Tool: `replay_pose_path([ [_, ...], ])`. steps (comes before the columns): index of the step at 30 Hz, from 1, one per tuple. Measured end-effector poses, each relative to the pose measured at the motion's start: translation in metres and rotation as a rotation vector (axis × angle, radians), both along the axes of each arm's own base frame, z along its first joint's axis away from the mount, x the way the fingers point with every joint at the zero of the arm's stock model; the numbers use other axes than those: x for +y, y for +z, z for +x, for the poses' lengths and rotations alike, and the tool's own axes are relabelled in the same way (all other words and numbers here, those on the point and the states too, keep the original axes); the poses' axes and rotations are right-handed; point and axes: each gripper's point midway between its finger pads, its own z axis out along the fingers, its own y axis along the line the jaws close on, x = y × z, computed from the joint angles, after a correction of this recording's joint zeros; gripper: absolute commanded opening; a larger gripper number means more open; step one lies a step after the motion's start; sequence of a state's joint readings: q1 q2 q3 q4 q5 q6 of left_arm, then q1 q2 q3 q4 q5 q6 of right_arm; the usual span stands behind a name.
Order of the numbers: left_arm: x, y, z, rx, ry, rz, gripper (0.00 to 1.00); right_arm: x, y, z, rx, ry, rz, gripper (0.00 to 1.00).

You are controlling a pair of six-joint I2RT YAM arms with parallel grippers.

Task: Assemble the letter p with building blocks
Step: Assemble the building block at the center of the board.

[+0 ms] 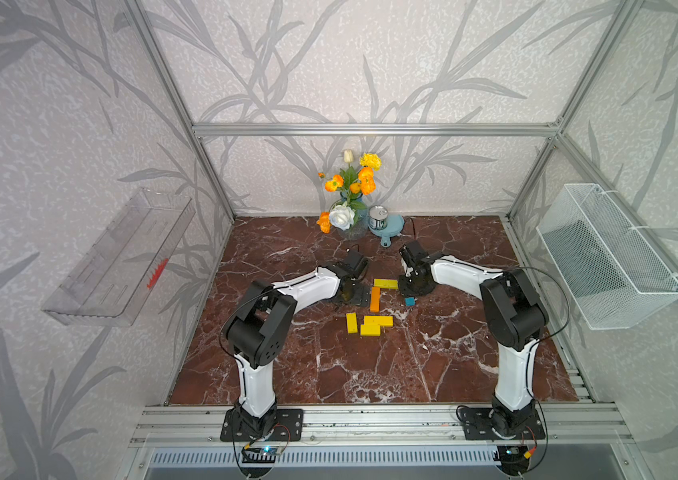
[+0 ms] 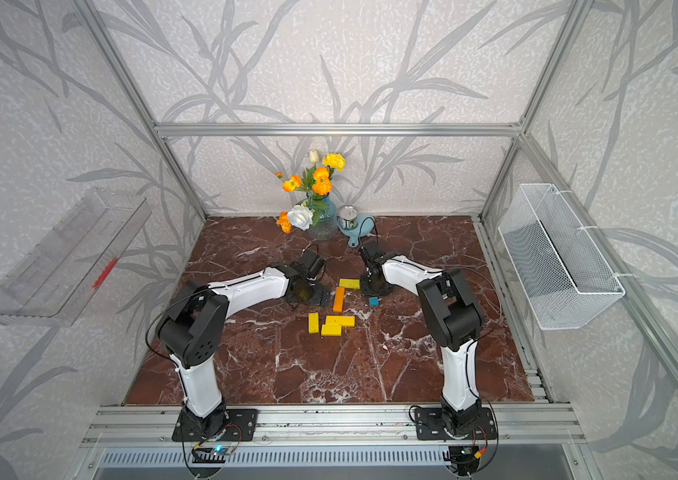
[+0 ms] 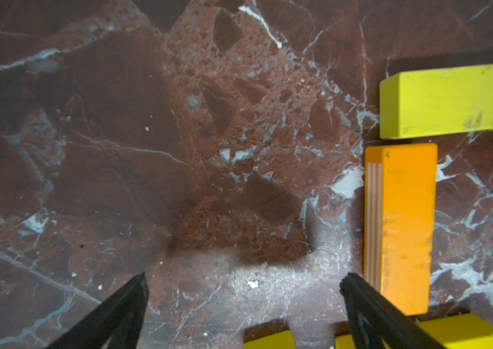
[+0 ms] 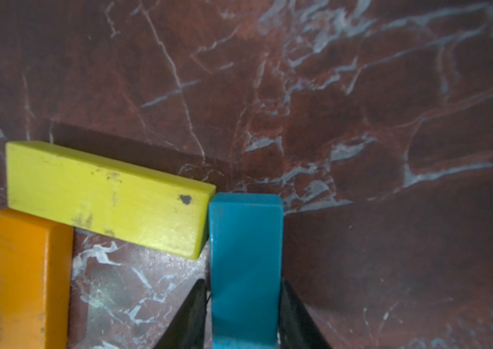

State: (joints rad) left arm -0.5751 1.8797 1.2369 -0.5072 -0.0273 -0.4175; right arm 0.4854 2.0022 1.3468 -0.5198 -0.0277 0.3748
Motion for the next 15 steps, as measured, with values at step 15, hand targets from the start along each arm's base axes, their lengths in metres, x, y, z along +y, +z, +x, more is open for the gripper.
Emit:
replay_pose_path([
  [15, 0.0, 0.0, 0.001, -0.002, 0.003, -0.005, 1.0, -0.002, 0.015, -0.014, -0.055, 0.008, 0.047, 0.6],
])
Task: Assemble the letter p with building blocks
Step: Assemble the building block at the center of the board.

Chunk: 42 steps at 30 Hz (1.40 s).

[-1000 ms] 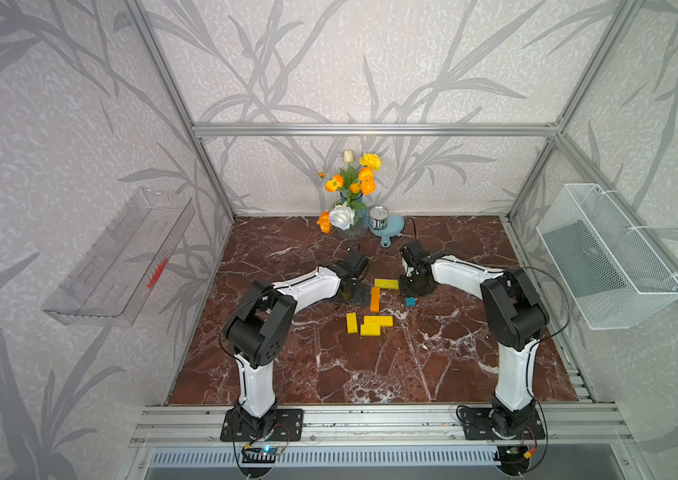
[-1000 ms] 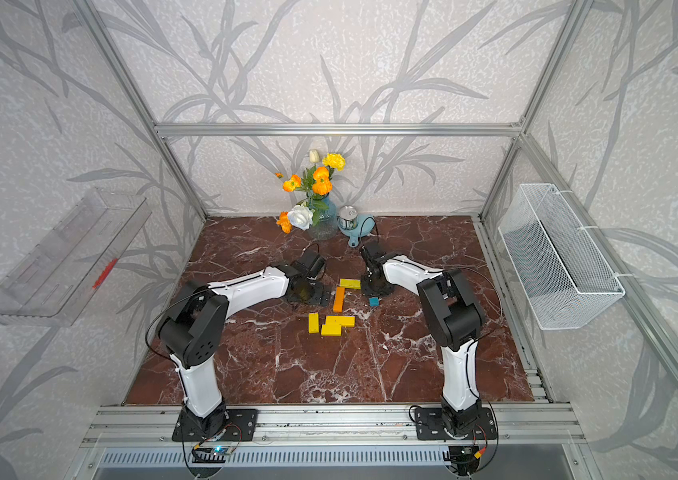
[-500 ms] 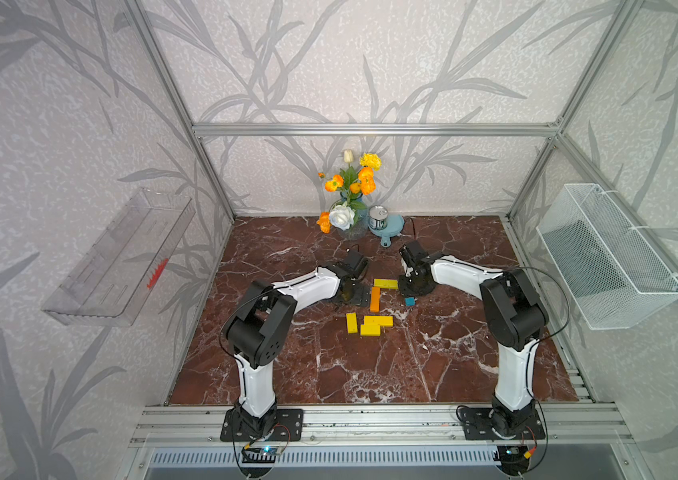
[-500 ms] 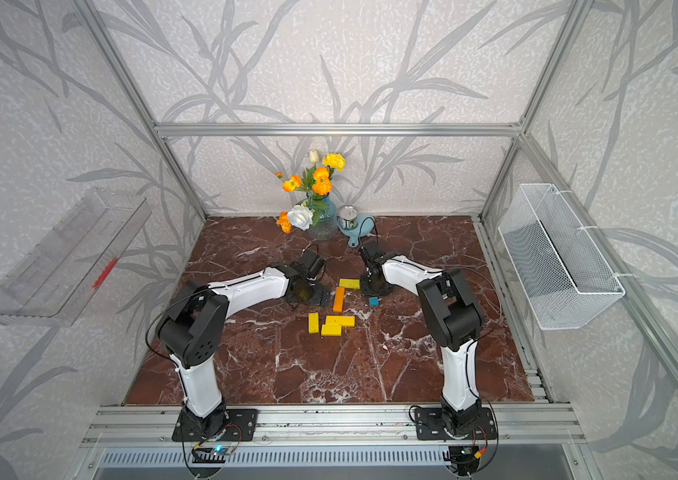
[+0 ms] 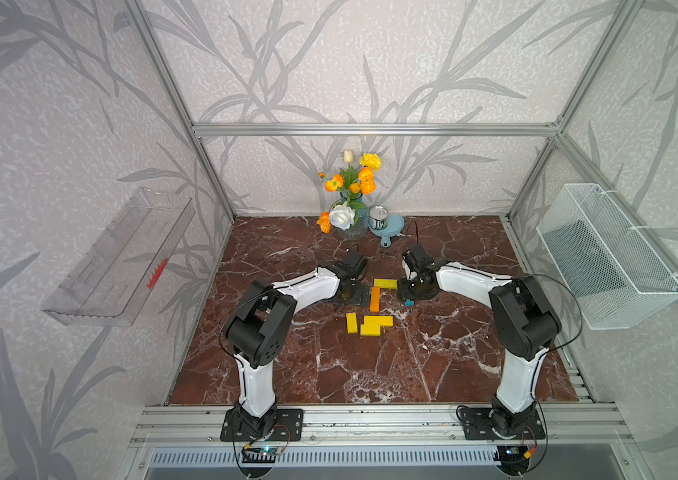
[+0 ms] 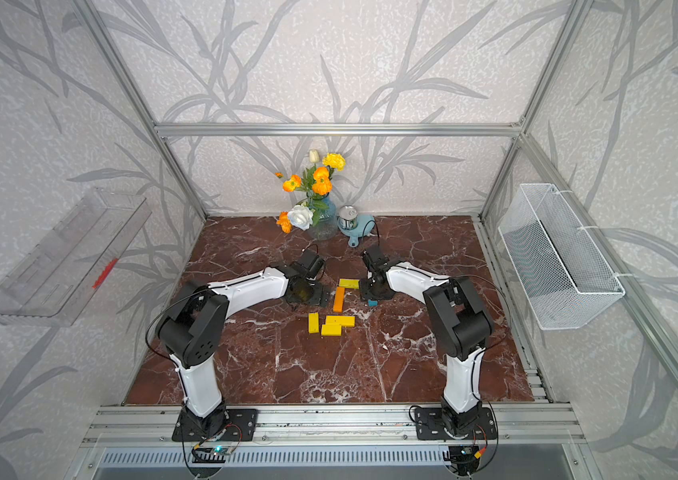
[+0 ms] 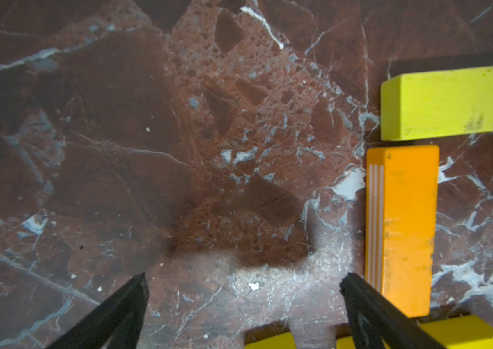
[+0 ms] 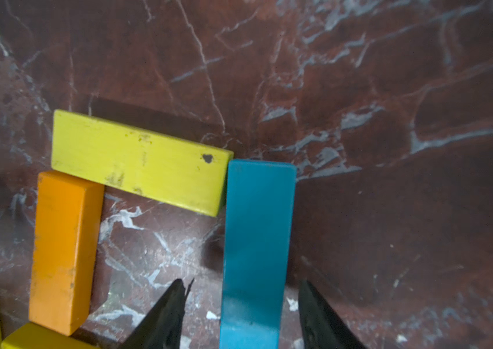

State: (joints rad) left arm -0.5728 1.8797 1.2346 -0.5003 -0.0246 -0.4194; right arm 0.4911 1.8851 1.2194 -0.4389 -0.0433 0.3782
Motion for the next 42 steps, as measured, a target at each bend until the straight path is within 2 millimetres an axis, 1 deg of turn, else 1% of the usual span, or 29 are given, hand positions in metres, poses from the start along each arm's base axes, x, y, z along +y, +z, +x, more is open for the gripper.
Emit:
replay_pose_path([
  [2, 0.0, 0.0, 0.0, 0.0, 0.001, -0.001, 1.0, -0.002, 0.011, -0.002, -0.03, -0.005, 0.021, 0.6],
  [5, 0.0, 0.0, 0.0, 0.0, 0.002, -0.001, 1.0, -0.007, 0.038, -0.002, -0.086, -0.022, 0.062, 0.6],
  [8, 0.0, -0.001, -0.001, 0.003, 0.002, -0.002, 1.0, -0.02, 0.066, 0.009, -0.15, -0.055, 0.095, 0.6],
  [9, 0.0, -0.001, -0.001, 0.005, 0.002, -0.003, 1.0, -0.025, 0.071, 0.013, -0.165, -0.065, 0.097, 0.6],
  [11, -0.001, -0.002, -0.002, 0.007, 0.0, -0.006, 1.0, -0.034, 0.074, 0.02, -0.174, -0.08, 0.09, 0.6],
  [13, -0.002, -0.004, -0.003, 0.012, -0.004, -0.011, 0.99, -0.042, 0.069, 0.021, -0.164, -0.094, 0.077, 0.59],
  [15, -0.004, -0.005, -0.005, 0.016, -0.011, -0.017, 0.99, -0.046, 0.063, 0.021, -0.15, -0.094, 0.064, 0.59],
  [20, -0.011, -0.004, -0.007, 0.011, -0.027, -0.022, 0.99, -0.047, 0.053, 0.017, -0.125, -0.085, 0.05, 0.59],
  [24, -0.012, -0.009, -0.009, 0.018, -0.032, -0.01, 0.99, -0.048, 0.041, 0.014, -0.097, -0.08, 0.034, 0.59],
  [28, -0.009, -0.015, -0.008, 0.015, -0.024, 0.027, 0.99, -0.052, 0.031, 0.012, -0.074, -0.079, 0.007, 0.58],
  [37, -0.005, -0.015, -0.005, 0.001, -0.003, 0.045, 1.0, -0.06, -0.008, 0.0, 0.036, -0.066, -0.068, 0.57],
  [39, -0.005, -0.015, -0.005, 0.0, -0.001, 0.044, 1.0, -0.06, -0.012, -0.004, 0.053, -0.054, -0.08, 0.57],
  [42, -0.005, -0.015, -0.005, -0.002, 0.001, 0.042, 1.0, -0.057, -0.013, -0.007, 0.06, -0.036, -0.092, 0.57],
])
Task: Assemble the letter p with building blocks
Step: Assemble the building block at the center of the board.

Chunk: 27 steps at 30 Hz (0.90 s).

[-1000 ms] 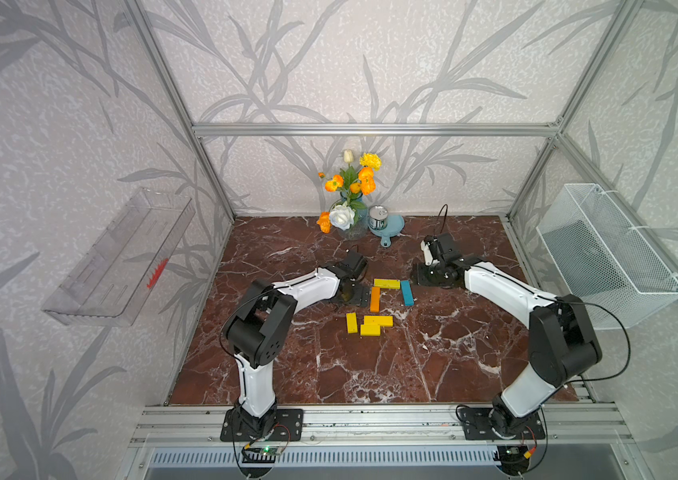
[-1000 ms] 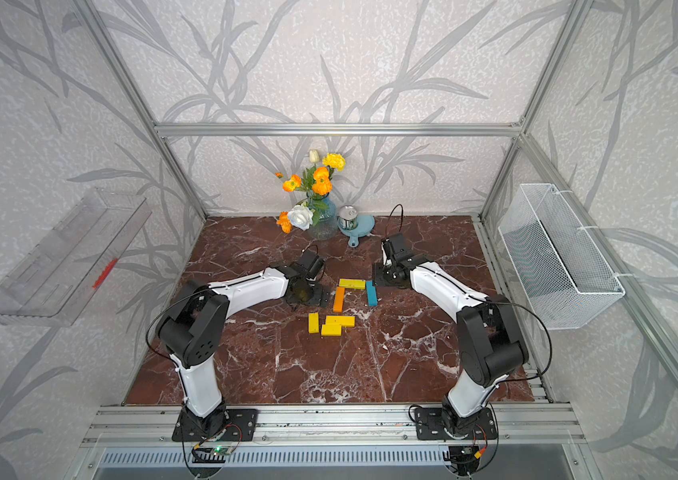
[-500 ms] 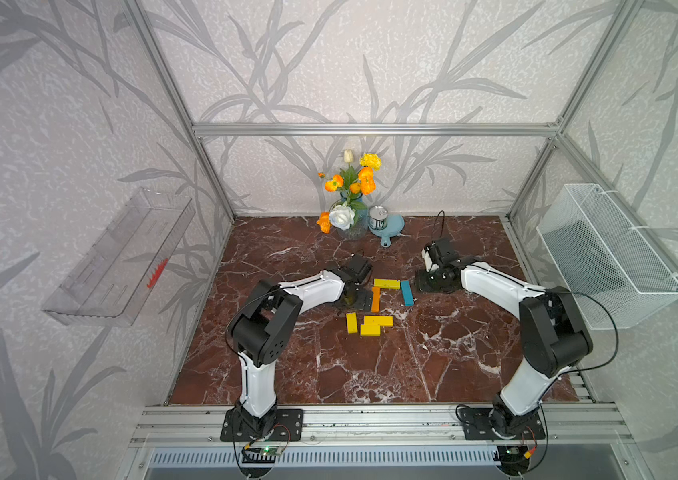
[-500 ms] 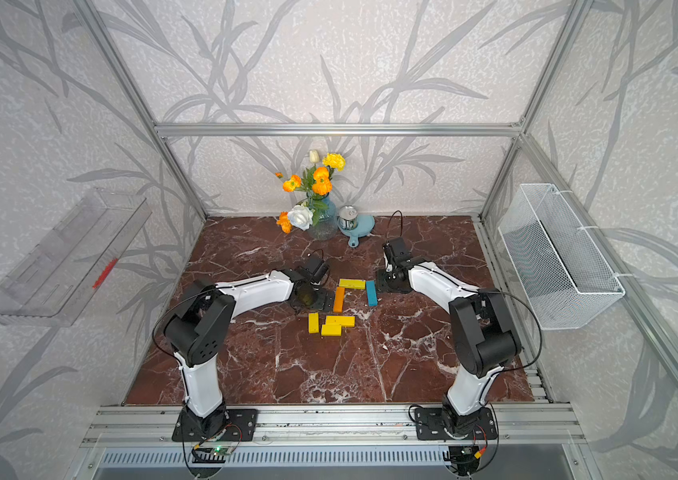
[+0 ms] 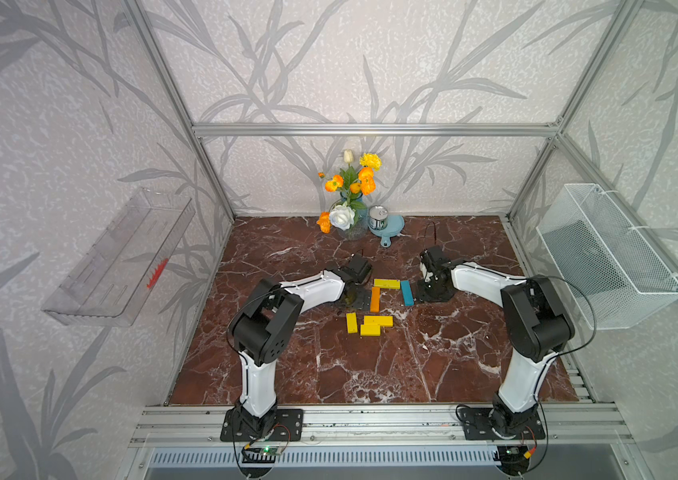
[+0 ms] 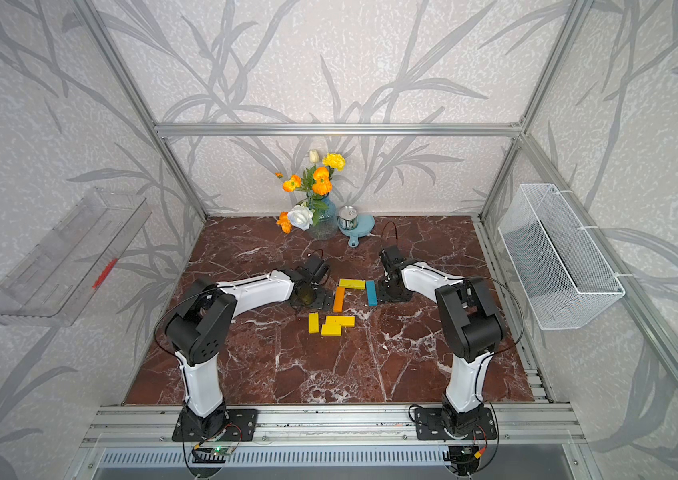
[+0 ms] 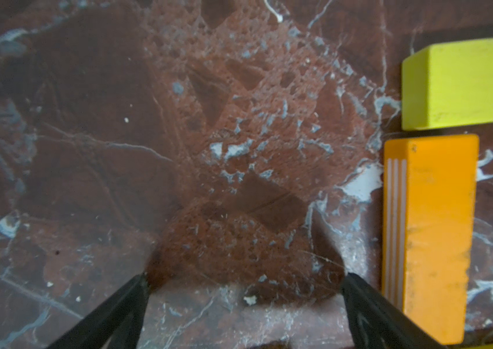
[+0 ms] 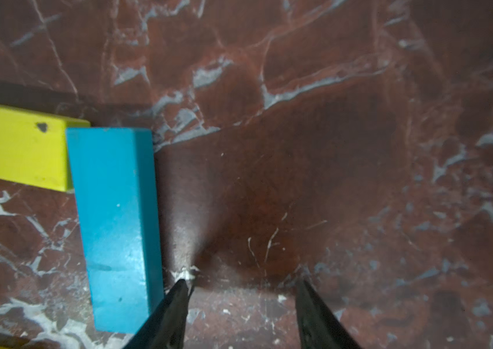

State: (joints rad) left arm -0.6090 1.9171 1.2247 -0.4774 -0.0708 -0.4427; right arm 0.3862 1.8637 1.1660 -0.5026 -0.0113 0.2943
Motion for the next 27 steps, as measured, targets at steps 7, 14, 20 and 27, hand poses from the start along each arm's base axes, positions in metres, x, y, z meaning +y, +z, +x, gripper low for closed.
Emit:
replay_pose_path([
  [7, 0.0, 0.0, 0.0, 0.0, 0.002, -0.001, 1.0, 0.02, 0.003, 0.0, -0.012, 0.046, 0.003, 0.56],
  [14, 0.0, 0.0, 0.0, -0.001, 0.003, 0.001, 1.0, 0.019, 0.003, 0.0, -0.013, 0.049, -0.006, 0.56],
  [20, 0.004, 0.001, 0.003, -0.014, 0.012, 0.02, 1.0, 0.003, 0.002, 0.004, -0.005, 0.022, -0.025, 0.56],
  [27, 0.009, 0.001, 0.005, -0.022, 0.023, 0.03, 1.0, -0.009, 0.009, 0.026, -0.036, -0.003, -0.032, 0.57],
])
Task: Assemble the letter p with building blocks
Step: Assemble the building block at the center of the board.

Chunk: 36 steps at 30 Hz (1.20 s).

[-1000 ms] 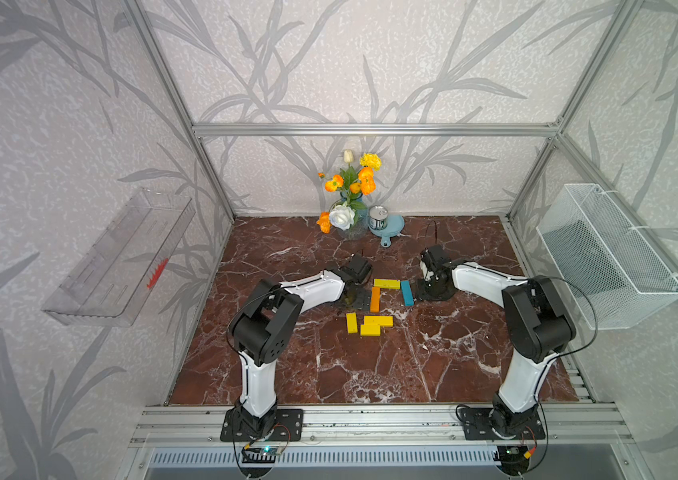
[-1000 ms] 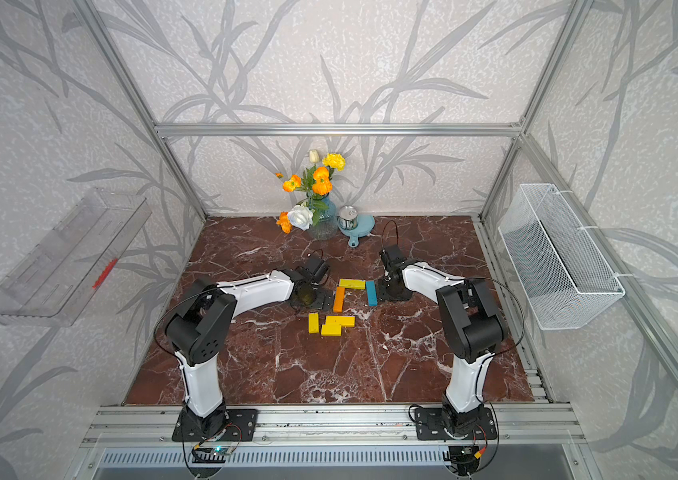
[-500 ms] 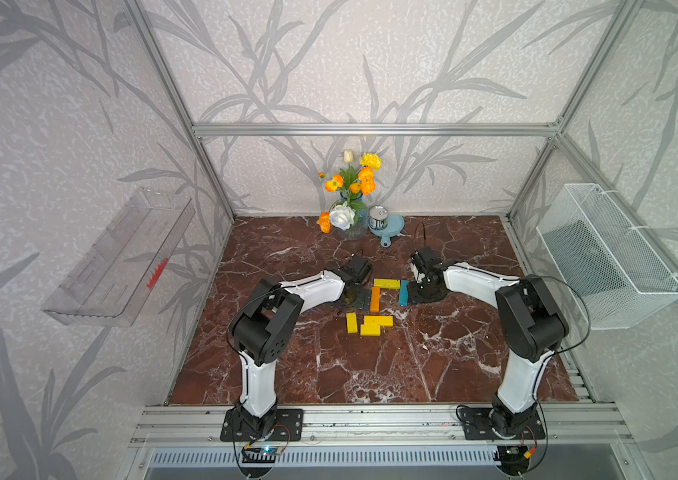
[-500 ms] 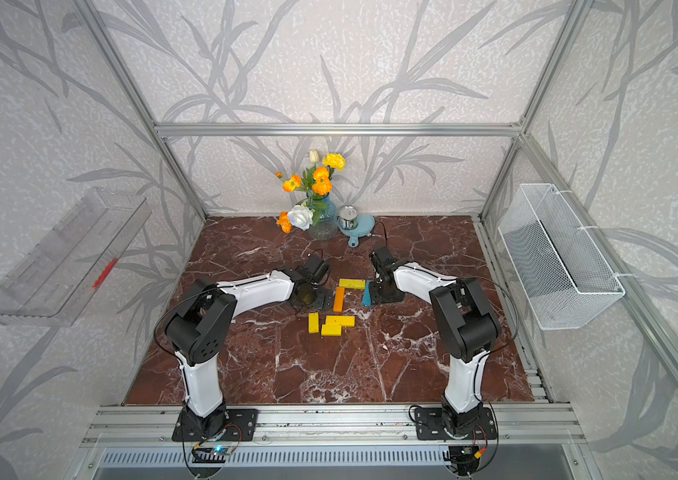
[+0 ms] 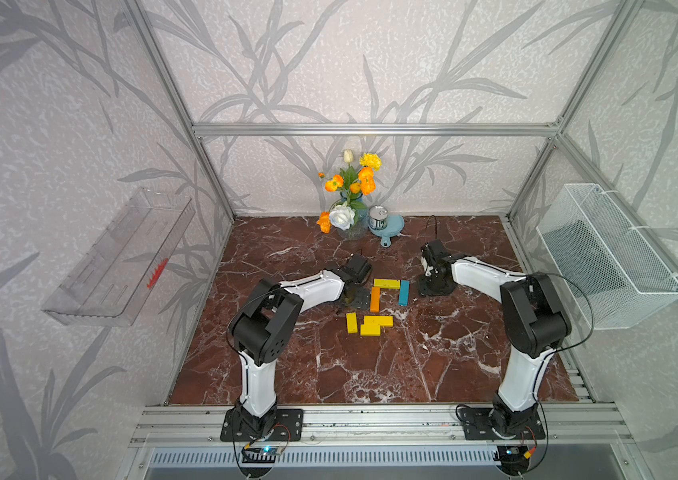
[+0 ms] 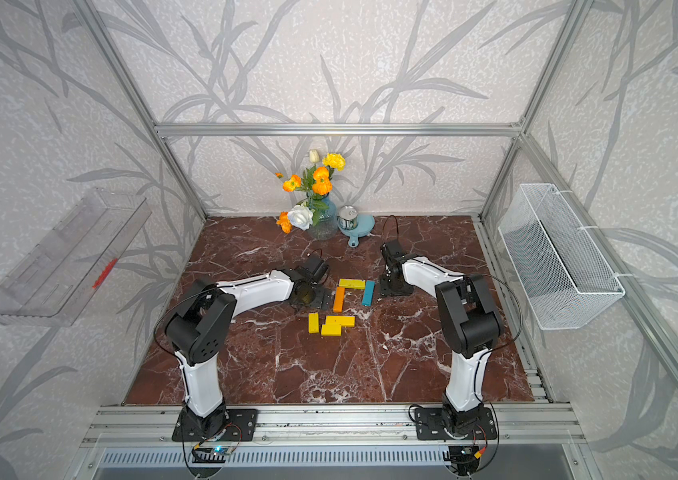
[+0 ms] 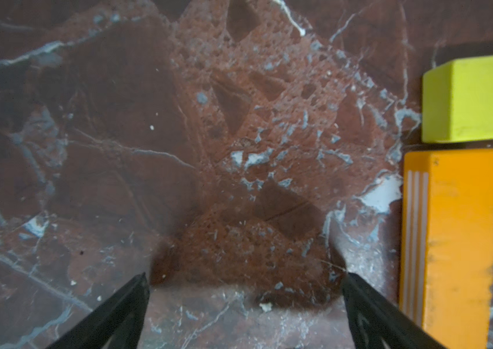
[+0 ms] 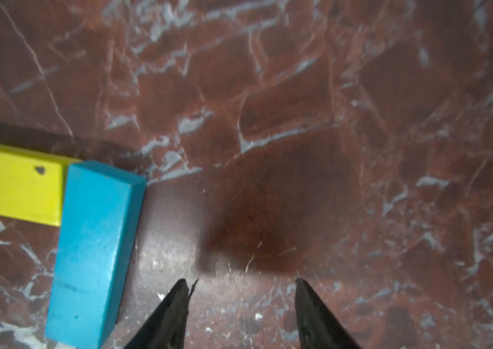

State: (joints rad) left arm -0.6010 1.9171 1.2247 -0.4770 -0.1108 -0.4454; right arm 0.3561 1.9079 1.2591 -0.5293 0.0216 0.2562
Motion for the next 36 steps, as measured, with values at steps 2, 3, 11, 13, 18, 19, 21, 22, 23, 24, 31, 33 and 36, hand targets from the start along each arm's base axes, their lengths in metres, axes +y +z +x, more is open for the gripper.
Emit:
replay_pose_path([
  [2, -0.001, 0.0, 0.0, -0.001, 0.0, -0.004, 1.0, 0.004, 0.0, 0.008, -0.01, 0.001, 0.009, 0.57],
  [3, -0.001, 0.0, 0.001, -0.003, 0.001, -0.006, 1.0, 0.005, -0.001, 0.011, -0.01, 0.001, 0.012, 0.57],
  [11, -0.003, 0.001, 0.002, -0.008, 0.0, -0.015, 1.0, 0.013, -0.009, 0.027, -0.003, 0.006, 0.023, 0.56],
  [13, -0.002, 0.001, 0.002, -0.008, 0.001, -0.015, 1.0, 0.014, -0.009, 0.028, -0.003, 0.006, 0.025, 0.56],
  [18, -0.003, 0.001, 0.002, -0.008, 0.0, -0.015, 0.99, 0.016, -0.01, 0.031, -0.004, 0.007, 0.029, 0.56],
  [19, -0.003, 0.001, 0.002, -0.007, 0.0, -0.015, 0.99, 0.017, -0.01, 0.031, -0.003, 0.008, 0.031, 0.56],
  [21, -0.002, 0.001, 0.002, -0.008, 0.001, -0.015, 0.99, 0.017, -0.01, 0.031, -0.003, 0.009, 0.032, 0.56],
  [22, -0.002, 0.001, 0.002, -0.008, 0.001, -0.015, 1.0, 0.017, -0.009, 0.032, -0.003, 0.009, 0.032, 0.56],
  [23, -0.002, 0.001, 0.002, -0.008, 0.001, -0.015, 0.99, 0.017, -0.009, 0.032, -0.004, 0.009, 0.033, 0.56],
  [24, -0.002, 0.001, 0.002, -0.008, 0.001, -0.015, 0.99, 0.018, -0.009, 0.033, -0.006, 0.009, 0.034, 0.56],
  [31, -0.002, 0.001, 0.002, -0.008, 0.001, -0.015, 1.0, 0.022, -0.002, 0.041, -0.024, 0.016, 0.046, 0.56],
  [33, -0.002, 0.001, 0.002, -0.008, 0.001, -0.015, 1.0, 0.023, -0.001, 0.043, -0.029, 0.017, 0.048, 0.56],
  [36, -0.002, 0.001, 0.002, -0.008, 0.001, -0.015, 0.99, 0.023, 0.001, 0.044, -0.034, 0.022, 0.047, 0.56],
])
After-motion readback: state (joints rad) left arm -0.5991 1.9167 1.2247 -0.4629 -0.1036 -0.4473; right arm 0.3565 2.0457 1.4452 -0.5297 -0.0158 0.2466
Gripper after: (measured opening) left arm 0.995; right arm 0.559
